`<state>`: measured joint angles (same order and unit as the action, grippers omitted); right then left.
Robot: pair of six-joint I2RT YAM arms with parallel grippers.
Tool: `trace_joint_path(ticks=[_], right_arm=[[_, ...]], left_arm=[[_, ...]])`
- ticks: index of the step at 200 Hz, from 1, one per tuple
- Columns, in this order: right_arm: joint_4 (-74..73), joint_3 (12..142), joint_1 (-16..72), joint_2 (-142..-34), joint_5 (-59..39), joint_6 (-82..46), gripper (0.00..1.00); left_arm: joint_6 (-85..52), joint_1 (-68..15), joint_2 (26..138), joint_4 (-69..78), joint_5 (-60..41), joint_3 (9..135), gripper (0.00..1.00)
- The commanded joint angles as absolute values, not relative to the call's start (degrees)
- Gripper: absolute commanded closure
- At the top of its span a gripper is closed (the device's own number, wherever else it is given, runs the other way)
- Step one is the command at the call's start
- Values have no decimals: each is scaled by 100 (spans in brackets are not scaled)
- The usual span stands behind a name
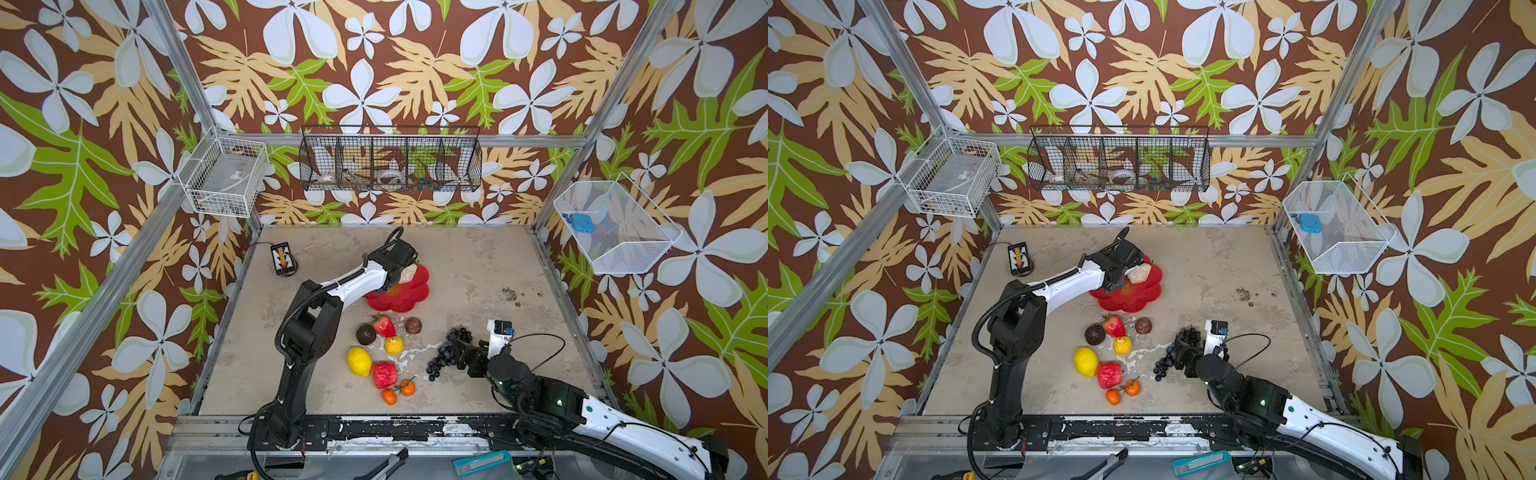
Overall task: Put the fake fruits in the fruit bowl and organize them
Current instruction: 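Open and lift the left gripper off the plate while the right nears the grapes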
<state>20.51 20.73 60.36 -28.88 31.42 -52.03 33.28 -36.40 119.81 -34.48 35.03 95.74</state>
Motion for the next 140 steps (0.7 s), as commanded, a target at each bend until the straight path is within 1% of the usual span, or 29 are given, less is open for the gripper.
trace_joint_path(ticks=[1,22,40,50,71,83,94,115,140], right_arm=[[1888,2150,6031,-3006,3149,-5101,11],[1757,2286,6025,-3246,3073,-4961,11],[1638,2553,5903,-3589,2913,-4761,11],[1543,2731,5709,-3831,2651,-4596,12],[1275,3119,4826,-4443,1717,-4351,13],[1057,3321,4317,-4856,1014,-4294,14],[872,3564,4065,-5254,594,-4242,16],[760,4199,4033,-6152,491,-4130,16],[560,4860,4026,-7260,322,-4124,17]], left_arm=[[2888,-3646,11739,-3297,3276,9447,27],[2277,-3647,11401,-3119,3156,9380,27],[1395,-3639,11067,-2936,2976,9295,28],[806,-3622,10840,-2822,2815,9145,28],[-625,-3570,10230,-2429,2572,8502,28],[-1398,-3560,9711,-1998,2499,7801,28],[-1904,-3560,9056,-1413,2303,6952,28],[-2766,-3516,7561,66,1940,5177,28],[-3433,-3481,5897,1149,1875,3465,28]])
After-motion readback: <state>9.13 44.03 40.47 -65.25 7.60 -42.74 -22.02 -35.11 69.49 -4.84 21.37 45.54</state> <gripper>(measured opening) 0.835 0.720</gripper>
